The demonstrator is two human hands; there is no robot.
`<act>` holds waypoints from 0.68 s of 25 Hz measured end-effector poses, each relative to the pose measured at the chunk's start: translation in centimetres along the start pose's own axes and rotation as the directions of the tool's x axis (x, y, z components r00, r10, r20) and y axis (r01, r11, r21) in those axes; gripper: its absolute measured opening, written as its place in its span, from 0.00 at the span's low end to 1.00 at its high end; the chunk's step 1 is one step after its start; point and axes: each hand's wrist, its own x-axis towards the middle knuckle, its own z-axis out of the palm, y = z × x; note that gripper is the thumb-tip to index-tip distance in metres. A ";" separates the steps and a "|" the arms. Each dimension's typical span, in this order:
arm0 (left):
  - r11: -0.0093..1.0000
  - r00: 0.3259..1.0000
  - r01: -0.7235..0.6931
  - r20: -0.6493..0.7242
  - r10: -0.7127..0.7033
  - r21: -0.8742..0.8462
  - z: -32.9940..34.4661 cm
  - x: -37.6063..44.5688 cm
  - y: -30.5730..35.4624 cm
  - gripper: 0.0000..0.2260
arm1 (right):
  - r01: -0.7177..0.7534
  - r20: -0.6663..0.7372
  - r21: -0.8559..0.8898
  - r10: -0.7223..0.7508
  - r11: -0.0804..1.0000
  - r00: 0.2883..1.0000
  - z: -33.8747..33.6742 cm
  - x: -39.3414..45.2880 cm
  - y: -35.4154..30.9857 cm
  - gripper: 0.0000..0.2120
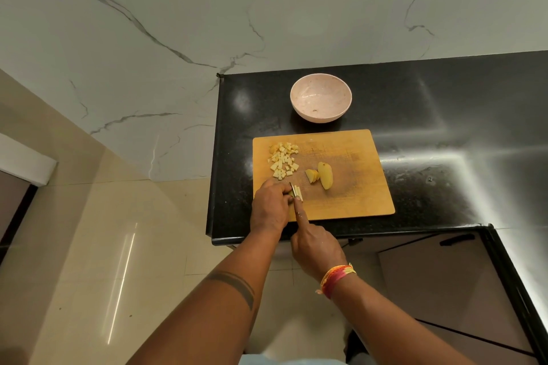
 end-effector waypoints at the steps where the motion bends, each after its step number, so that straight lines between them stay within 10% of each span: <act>1: 1.000 1.000 0.005 0.001 -0.005 -0.003 0.0 0.0 0.0 0.09 | 0.000 0.004 -0.003 0.000 1.000 1.000 0.2 -0.5 0.2 0.36; 17: 0.995 0.998 0.058 -0.021 -0.060 -0.084 0.2 -0.4 -0.4 0.10 | 0.013 -0.010 0.029 -0.013 0.999 1.000 0.2 -1.0 0.7 0.36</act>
